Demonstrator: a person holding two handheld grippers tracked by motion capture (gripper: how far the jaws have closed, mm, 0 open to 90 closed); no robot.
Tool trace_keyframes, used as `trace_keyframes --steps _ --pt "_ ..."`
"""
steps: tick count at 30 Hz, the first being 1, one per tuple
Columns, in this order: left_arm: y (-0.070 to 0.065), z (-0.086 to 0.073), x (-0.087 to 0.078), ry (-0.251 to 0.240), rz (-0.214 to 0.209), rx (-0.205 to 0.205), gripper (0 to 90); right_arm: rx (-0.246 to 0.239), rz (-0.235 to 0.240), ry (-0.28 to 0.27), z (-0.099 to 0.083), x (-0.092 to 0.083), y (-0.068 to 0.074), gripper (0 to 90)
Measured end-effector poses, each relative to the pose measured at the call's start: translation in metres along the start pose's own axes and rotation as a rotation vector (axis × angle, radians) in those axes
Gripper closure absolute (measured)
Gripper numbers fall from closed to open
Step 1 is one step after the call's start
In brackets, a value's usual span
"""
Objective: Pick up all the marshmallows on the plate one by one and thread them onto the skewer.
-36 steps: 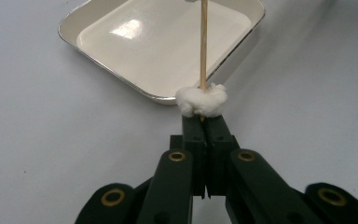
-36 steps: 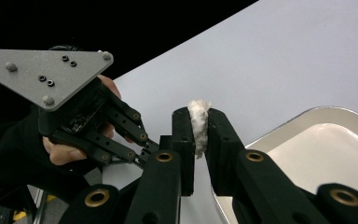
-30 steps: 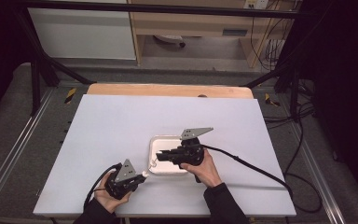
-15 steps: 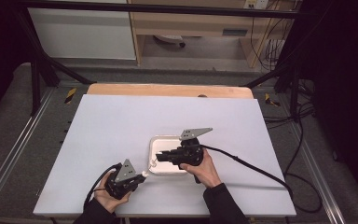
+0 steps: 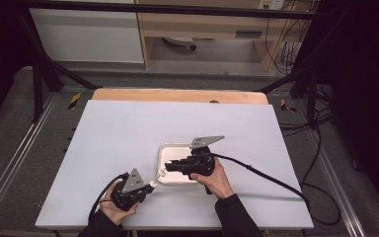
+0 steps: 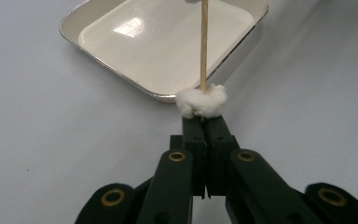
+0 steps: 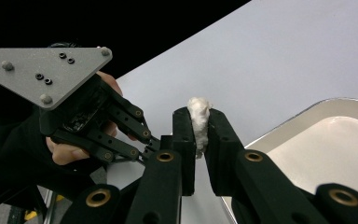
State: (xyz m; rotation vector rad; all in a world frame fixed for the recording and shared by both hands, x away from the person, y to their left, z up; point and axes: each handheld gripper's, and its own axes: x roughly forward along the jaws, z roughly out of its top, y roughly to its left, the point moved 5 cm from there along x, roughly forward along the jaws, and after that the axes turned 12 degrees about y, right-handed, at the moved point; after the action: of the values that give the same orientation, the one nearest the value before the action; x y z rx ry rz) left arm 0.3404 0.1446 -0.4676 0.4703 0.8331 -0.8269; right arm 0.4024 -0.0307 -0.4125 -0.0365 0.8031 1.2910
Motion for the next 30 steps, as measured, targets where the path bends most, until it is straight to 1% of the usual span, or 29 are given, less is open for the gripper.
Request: trace_keyframes --steps 12,16,18,20,22,24,25,26,27,28,30 --pt "-0.0007 0.0002 0.0005 -0.001 -0.001 0.002 89.0 0.010 0.021 -0.001 -0.0003 0.0022 -0.0005 84.1" --pt "-0.0008 -0.0005 0.0014 0.007 -0.003 0.000 89.0 0.018 0.009 0.000 -0.0013 0.0042 -0.0023 84.0" --pt "-0.0002 -0.0004 0.0006 0.000 -0.003 -0.005 89.0 0.023 0.009 -0.005 -0.0009 0.0047 -0.0022 83.9" --pt "0.0008 0.0005 -0.0005 -0.014 -0.020 -0.014 89.0 0.021 0.005 -0.011 0.0001 0.0041 -0.0022 83.5" --pt "0.0020 0.0023 -0.0012 -0.033 -0.039 -0.036 89.0 0.014 -0.006 -0.027 0.0018 0.0021 -0.0020 82.4" --pt "0.0030 0.0032 -0.0025 -0.051 -0.053 -0.048 89.0 0.010 -0.023 -0.048 0.0038 -0.0003 -0.0017 80.8" --pt "0.0033 0.0035 -0.0034 -0.058 -0.053 -0.049 89.0 0.008 -0.032 -0.056 0.0043 -0.0014 -0.0013 79.6" --pt "0.0035 0.0034 -0.0042 -0.065 -0.051 -0.046 89.0 0.009 -0.051 -0.062 0.0048 -0.0025 -0.0014 66.0" --pt "0.0035 0.0034 -0.0046 -0.068 -0.049 -0.048 89.0 0.026 -0.081 -0.075 0.0058 -0.0030 -0.0031 57.4" --pt "0.0036 0.0034 -0.0047 -0.069 -0.050 -0.048 89.0 0.033 -0.087 -0.071 0.0058 -0.0036 -0.0040 56.1" --pt "0.0037 0.0037 -0.0053 -0.079 -0.048 -0.046 89.0 0.038 -0.088 -0.080 0.0065 -0.0040 -0.0035 48.1"
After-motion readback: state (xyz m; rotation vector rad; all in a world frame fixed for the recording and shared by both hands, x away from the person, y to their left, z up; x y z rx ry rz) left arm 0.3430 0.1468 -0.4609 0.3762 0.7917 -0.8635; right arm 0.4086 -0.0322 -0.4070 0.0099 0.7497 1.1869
